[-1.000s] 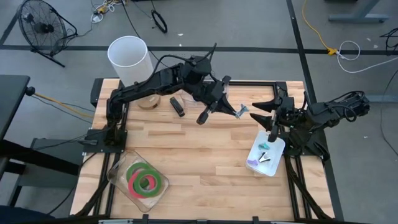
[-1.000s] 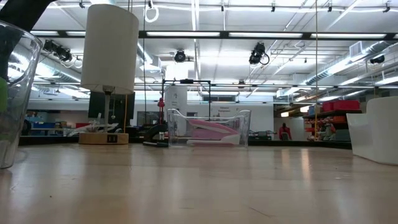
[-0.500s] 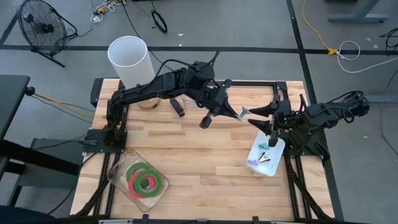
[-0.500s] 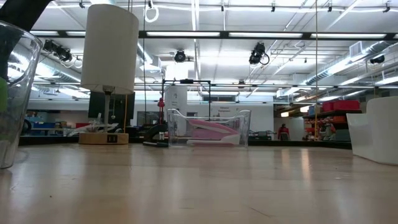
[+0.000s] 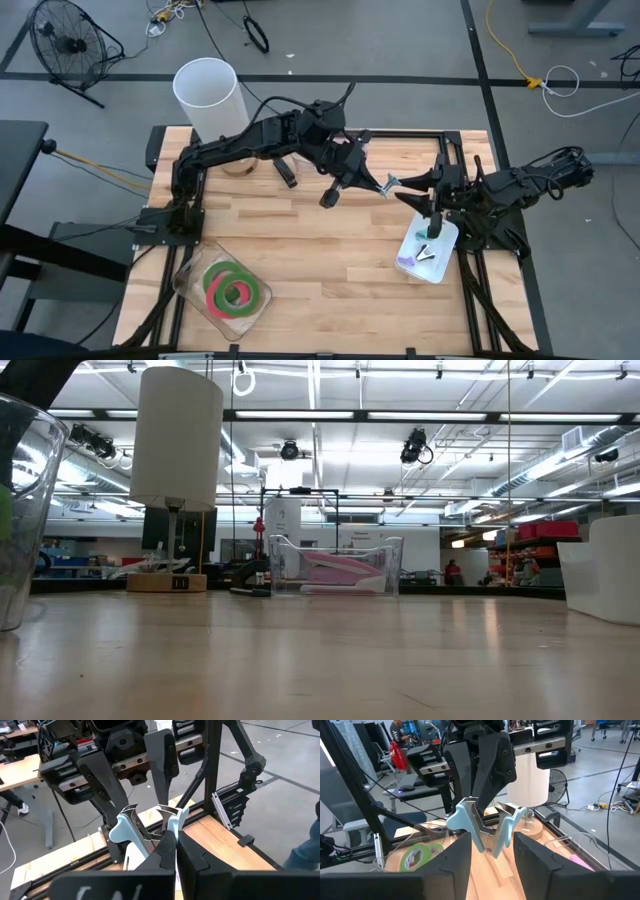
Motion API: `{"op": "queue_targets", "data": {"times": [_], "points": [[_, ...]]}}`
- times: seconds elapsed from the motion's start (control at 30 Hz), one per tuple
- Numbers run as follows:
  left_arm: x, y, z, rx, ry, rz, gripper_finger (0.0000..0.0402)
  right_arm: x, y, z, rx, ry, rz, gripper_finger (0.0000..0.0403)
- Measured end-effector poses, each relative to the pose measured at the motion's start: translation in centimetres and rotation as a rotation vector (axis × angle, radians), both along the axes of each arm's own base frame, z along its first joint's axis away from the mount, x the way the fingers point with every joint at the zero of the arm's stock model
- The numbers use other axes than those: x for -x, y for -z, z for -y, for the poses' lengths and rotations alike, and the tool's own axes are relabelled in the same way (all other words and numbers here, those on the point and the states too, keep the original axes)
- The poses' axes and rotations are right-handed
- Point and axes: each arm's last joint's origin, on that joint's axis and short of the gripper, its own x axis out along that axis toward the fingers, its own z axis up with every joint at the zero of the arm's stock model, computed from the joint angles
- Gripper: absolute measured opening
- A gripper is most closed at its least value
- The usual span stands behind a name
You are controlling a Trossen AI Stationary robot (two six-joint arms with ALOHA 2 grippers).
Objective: Pick and place Stapler, Stapler remover, tape
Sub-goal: Put the blue staple remover into the white bin
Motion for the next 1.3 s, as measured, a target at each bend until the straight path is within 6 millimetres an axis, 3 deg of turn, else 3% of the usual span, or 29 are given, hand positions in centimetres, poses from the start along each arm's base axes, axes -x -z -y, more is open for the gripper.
{"op": "queue_targets", "data": {"times": [0.43, 0.67, 0.87, 1.13, 1.3], "points": [[0.00, 0.04, 0.24, 0.000, 0.006, -0.005, 0.0000, -0.02, -0.22, 0.00, -0.003, 0.002, 0.020, 0.0078], [0.00, 0.03, 0.31, 0.001, 0.007, -0.004, 0.0000, -0.08, -0.20, 0.19, -0.001, 0.010, 0.018, 0.0012], [0.00, 0.04, 0.29, -0.001, 0.003, -0.006, 0.0005, -0.11, -0.08, 0.36, 0.003, 0.015, 0.005, 0.0004], [-0.06, 0.06, 0.21, -0.018, -0.043, -0.007, 0.0044, -0.09, 0.00, 0.37, 0.009, 0.016, -0.003, 0.0001], [-0.09, 0.05, 0.33, 0.008, -0.064, -0.019, 0.0099, -0.10, 0.02, 0.34, 0.010, 0.010, -0.005, 0.0001]]}}
